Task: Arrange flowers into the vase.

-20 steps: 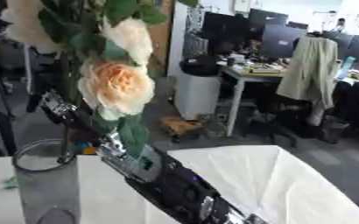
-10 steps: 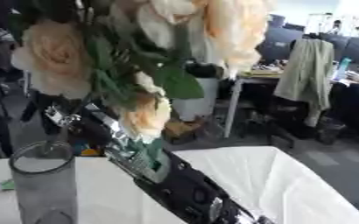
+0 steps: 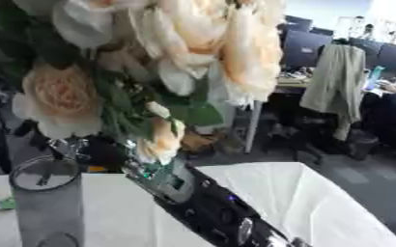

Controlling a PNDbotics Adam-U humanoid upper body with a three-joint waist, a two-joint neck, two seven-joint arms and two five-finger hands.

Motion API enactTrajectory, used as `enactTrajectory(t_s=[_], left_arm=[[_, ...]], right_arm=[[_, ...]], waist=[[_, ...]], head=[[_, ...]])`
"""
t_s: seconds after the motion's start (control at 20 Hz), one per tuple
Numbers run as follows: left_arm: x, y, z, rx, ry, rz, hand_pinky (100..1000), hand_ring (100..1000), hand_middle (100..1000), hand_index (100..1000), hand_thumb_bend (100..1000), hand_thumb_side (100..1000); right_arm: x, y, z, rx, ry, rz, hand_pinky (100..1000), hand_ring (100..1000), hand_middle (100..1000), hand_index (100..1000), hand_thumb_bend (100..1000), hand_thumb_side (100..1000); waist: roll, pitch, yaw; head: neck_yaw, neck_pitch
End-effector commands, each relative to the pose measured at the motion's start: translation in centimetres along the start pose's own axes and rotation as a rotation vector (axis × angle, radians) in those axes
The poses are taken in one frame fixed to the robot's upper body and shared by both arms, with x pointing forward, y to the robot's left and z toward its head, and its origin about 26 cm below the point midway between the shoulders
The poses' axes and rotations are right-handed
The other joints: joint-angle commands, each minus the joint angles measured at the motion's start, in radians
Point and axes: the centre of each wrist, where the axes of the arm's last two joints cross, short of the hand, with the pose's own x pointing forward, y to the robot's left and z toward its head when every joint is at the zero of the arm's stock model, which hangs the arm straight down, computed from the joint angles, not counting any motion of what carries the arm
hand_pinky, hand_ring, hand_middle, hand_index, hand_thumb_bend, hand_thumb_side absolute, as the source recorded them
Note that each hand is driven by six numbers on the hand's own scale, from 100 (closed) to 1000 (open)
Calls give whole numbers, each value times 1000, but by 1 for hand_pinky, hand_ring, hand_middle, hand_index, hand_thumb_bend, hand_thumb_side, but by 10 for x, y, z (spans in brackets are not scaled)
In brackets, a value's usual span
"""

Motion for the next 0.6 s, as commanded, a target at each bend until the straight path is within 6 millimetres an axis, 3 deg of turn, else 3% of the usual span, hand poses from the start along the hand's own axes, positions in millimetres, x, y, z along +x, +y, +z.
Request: enactTrajectory(t_s=[0.05,0.6], left_arm=[[5,5,-4,-6,-20,-30,730,654,614,709,980,856],[4,8,-2,-15,-6,-48,731,654,622,709,984,855]], right_arm=[[13,-16,0,114,13,54,626,763,444,377,100,781],[20,-34,12,254,67,6,633,782,453,418,100,860]], waist=[[6,-16,-4],[-1,-23,-19]], head=[[5,-7],[11,-2]])
